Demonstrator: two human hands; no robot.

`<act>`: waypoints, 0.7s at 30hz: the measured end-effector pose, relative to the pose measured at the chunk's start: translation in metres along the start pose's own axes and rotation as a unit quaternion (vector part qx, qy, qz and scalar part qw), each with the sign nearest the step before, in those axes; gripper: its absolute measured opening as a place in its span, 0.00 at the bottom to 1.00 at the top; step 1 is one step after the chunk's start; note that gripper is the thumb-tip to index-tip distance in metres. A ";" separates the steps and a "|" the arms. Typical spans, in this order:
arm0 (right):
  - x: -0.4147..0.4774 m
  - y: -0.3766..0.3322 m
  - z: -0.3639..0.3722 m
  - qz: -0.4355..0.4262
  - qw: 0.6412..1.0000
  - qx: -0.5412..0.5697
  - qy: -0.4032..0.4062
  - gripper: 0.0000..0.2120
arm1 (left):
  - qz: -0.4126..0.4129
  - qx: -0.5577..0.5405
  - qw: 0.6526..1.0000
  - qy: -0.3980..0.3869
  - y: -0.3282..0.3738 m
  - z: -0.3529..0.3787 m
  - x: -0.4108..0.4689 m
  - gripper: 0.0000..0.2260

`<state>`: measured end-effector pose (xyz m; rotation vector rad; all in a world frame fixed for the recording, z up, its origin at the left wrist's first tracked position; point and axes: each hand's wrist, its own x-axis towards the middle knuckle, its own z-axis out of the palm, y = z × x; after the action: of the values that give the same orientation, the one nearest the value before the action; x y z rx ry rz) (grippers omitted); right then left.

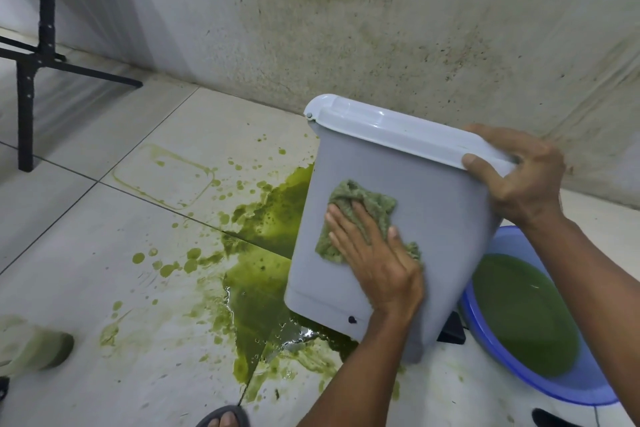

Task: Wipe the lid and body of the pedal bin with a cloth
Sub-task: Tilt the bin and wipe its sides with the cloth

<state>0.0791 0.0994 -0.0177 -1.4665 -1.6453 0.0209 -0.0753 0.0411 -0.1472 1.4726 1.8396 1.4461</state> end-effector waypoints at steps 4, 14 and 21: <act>0.000 0.000 0.001 0.000 1.000 0.002 0.001 0.20 | -0.011 0.030 0.999 -0.005 -0.047 -0.014 -0.030 0.28; -0.004 -0.004 0.001 -0.009 1.000 -0.009 0.016 0.20 | -0.033 0.021 0.999 0.033 -0.035 -0.022 0.005 0.30; 0.000 0.000 0.005 -0.013 0.999 -0.038 0.021 0.21 | 0.187 0.090 0.977 -0.050 0.032 0.002 0.045 0.28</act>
<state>0.0763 0.1015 -0.0208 -1.4920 -1.6474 -0.0864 -0.0754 0.0789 -0.1071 2.0316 1.7357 1.3569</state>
